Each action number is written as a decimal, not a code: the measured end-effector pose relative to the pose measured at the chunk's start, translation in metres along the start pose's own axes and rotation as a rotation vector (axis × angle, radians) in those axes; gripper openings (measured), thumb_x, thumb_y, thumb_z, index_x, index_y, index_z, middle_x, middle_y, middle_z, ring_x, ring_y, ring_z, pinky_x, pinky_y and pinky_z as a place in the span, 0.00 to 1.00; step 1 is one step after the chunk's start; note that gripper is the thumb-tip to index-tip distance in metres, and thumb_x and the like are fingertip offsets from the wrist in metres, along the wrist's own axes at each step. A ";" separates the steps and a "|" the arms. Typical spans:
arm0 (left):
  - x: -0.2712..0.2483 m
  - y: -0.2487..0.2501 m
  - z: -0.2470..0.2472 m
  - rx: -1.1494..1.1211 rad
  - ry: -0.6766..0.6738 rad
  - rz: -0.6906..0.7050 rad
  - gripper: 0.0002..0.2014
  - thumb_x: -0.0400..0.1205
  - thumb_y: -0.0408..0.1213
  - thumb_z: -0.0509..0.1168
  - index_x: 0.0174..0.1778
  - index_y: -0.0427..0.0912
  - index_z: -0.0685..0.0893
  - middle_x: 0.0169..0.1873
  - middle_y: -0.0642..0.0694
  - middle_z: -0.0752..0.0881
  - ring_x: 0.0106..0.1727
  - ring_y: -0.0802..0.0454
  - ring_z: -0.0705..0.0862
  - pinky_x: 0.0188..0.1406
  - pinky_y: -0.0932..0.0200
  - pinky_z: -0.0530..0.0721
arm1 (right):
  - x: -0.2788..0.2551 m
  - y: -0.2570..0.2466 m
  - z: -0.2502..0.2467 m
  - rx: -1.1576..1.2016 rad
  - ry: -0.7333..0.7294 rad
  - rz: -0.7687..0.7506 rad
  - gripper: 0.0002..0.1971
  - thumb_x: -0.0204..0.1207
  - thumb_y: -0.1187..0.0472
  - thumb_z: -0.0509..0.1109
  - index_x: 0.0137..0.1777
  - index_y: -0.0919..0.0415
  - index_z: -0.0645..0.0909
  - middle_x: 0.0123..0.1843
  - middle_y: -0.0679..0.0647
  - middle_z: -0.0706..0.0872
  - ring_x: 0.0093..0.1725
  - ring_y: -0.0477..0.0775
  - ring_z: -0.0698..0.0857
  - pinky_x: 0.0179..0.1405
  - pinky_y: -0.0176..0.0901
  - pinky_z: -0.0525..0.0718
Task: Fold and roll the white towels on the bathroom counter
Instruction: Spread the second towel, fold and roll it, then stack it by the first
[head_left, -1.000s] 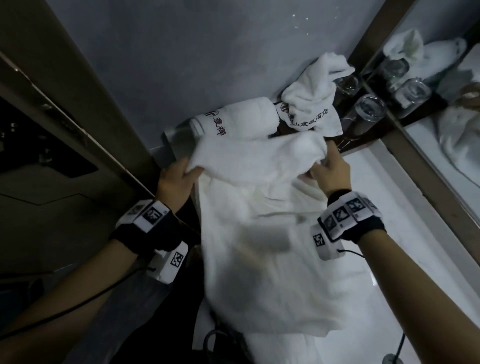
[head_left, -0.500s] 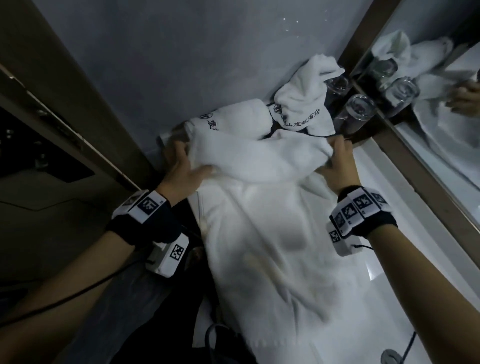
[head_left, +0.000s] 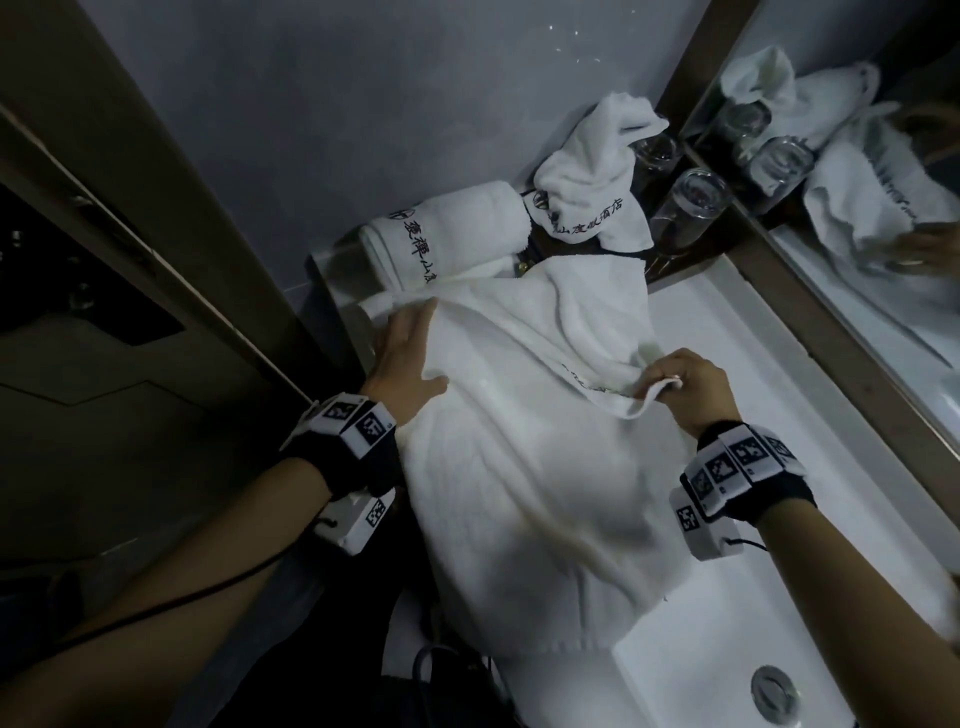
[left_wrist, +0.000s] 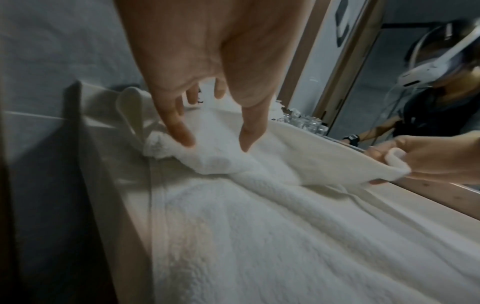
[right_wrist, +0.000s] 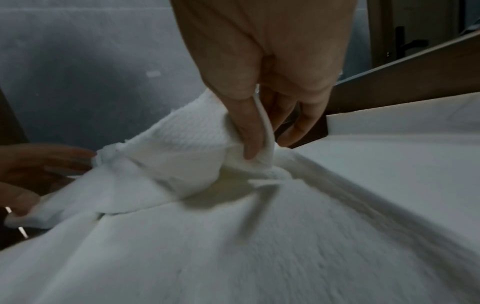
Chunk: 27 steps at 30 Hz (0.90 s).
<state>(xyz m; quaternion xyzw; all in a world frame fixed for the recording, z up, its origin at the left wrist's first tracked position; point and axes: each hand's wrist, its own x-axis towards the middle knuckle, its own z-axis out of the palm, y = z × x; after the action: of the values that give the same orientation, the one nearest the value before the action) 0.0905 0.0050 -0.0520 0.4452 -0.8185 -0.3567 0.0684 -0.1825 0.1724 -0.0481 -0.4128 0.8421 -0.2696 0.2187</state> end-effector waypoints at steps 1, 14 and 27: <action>0.003 -0.001 0.000 -0.047 -0.034 -0.065 0.43 0.74 0.29 0.69 0.79 0.41 0.51 0.77 0.34 0.59 0.76 0.35 0.61 0.78 0.41 0.62 | -0.003 0.003 0.000 -0.011 0.015 0.041 0.16 0.63 0.84 0.68 0.38 0.64 0.90 0.44 0.59 0.80 0.49 0.62 0.81 0.38 0.25 0.70; 0.009 -0.005 -0.012 0.086 -0.107 0.035 0.44 0.69 0.28 0.74 0.78 0.45 0.58 0.71 0.33 0.70 0.73 0.36 0.68 0.74 0.41 0.66 | -0.035 0.009 0.014 0.117 -0.012 0.269 0.19 0.70 0.85 0.57 0.34 0.69 0.86 0.46 0.55 0.80 0.38 0.44 0.84 0.51 0.32 0.77; -0.092 0.004 0.010 0.004 -0.002 0.420 0.13 0.70 0.41 0.61 0.41 0.37 0.85 0.37 0.43 0.85 0.40 0.57 0.74 0.44 0.58 0.63 | -0.054 0.029 -0.004 -0.054 0.219 0.165 0.19 0.62 0.86 0.54 0.38 0.66 0.81 0.52 0.72 0.80 0.51 0.67 0.81 0.44 0.30 0.66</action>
<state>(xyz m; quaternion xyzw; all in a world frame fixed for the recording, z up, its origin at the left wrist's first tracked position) 0.1383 0.0828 -0.0376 0.2644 -0.8940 -0.3335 0.1399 -0.1710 0.2322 -0.0556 -0.3157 0.8990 -0.2713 0.1358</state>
